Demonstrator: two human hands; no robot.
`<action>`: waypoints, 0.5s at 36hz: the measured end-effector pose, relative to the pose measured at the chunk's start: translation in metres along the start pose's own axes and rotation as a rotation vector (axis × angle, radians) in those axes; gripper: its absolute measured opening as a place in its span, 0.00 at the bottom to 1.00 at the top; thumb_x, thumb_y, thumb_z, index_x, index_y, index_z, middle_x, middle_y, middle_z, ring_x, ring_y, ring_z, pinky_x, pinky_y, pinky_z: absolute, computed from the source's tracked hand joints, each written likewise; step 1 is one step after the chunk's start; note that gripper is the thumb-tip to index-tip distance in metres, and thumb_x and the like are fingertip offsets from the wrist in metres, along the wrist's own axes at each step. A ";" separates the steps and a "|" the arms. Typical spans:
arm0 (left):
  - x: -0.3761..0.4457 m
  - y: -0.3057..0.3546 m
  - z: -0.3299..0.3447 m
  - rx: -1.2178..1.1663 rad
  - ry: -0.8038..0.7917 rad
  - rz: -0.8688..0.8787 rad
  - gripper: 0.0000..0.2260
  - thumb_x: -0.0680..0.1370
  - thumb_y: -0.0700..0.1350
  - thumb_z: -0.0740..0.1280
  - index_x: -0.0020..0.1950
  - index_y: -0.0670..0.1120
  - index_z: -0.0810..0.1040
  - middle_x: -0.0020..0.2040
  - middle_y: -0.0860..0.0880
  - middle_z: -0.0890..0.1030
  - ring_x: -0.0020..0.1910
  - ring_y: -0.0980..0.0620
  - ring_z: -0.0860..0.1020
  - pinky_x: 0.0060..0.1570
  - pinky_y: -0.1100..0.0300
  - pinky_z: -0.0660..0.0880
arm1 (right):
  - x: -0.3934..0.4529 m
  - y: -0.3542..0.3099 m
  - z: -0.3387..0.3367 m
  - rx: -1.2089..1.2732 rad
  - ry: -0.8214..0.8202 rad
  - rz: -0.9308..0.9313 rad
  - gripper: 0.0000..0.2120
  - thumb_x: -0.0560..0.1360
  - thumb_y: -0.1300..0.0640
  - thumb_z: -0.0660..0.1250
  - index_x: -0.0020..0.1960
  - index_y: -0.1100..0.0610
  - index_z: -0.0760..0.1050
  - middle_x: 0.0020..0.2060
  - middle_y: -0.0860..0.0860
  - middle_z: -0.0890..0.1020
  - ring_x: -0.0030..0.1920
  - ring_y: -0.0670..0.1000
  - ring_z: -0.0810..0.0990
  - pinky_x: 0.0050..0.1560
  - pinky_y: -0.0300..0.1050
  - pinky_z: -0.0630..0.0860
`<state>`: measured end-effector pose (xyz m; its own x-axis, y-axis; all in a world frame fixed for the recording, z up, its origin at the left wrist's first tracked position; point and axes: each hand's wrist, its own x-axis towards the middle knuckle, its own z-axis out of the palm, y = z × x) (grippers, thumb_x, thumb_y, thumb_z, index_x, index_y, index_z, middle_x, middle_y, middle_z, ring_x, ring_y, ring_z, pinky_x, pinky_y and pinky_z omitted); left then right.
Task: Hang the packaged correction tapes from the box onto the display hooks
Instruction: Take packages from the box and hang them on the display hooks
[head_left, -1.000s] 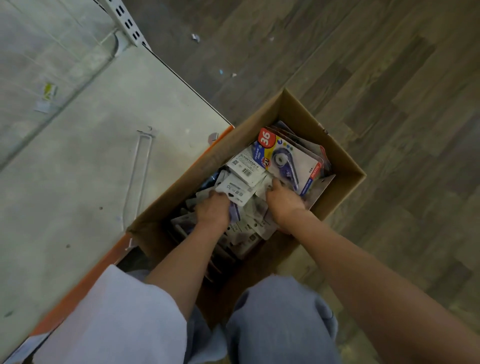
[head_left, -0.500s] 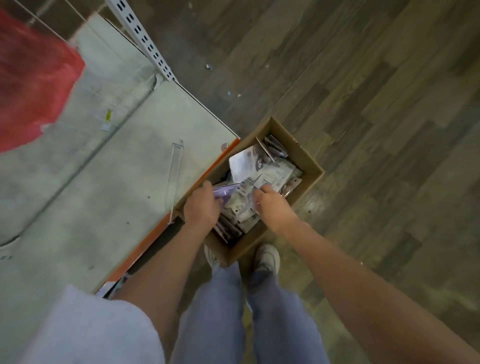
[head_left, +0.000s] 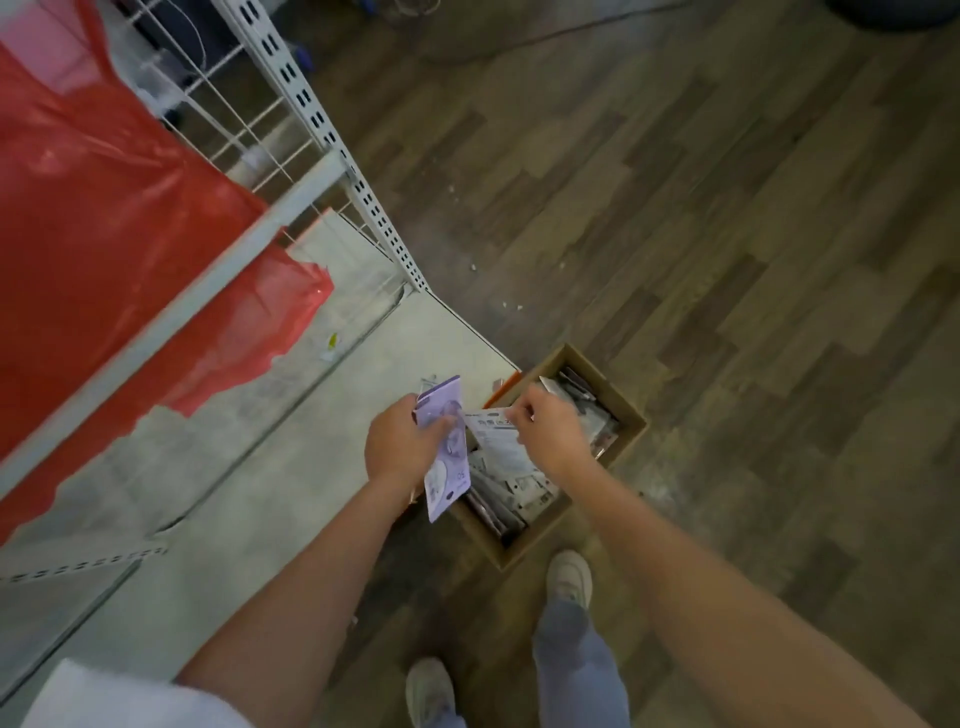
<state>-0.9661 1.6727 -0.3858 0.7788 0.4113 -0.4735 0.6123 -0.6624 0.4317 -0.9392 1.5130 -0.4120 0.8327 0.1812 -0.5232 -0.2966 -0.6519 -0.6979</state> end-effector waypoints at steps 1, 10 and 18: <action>-0.004 0.002 -0.006 -0.012 0.010 0.008 0.11 0.76 0.52 0.69 0.46 0.44 0.75 0.41 0.47 0.76 0.40 0.48 0.74 0.37 0.60 0.64 | -0.005 -0.004 -0.001 0.024 0.009 0.011 0.08 0.81 0.55 0.61 0.45 0.57 0.71 0.42 0.53 0.78 0.47 0.55 0.81 0.49 0.52 0.77; -0.058 -0.016 -0.055 -0.085 -0.061 0.152 0.11 0.77 0.47 0.68 0.54 0.42 0.76 0.47 0.48 0.78 0.43 0.51 0.73 0.33 0.66 0.63 | -0.079 -0.051 0.010 0.287 0.101 0.063 0.10 0.81 0.54 0.59 0.42 0.55 0.67 0.40 0.52 0.76 0.36 0.45 0.80 0.26 0.31 0.68; -0.125 -0.045 -0.136 -0.165 0.003 0.219 0.15 0.78 0.46 0.65 0.62 0.41 0.73 0.58 0.44 0.79 0.52 0.46 0.77 0.39 0.66 0.69 | -0.156 -0.129 0.047 0.228 0.099 -0.056 0.07 0.81 0.56 0.59 0.46 0.59 0.70 0.41 0.56 0.78 0.44 0.56 0.82 0.48 0.55 0.80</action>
<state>-1.0724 1.7369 -0.2415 0.8952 0.2718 -0.3532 0.4433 -0.6250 0.6425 -1.0527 1.6038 -0.2638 0.8895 0.1318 -0.4374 -0.3368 -0.4576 -0.8229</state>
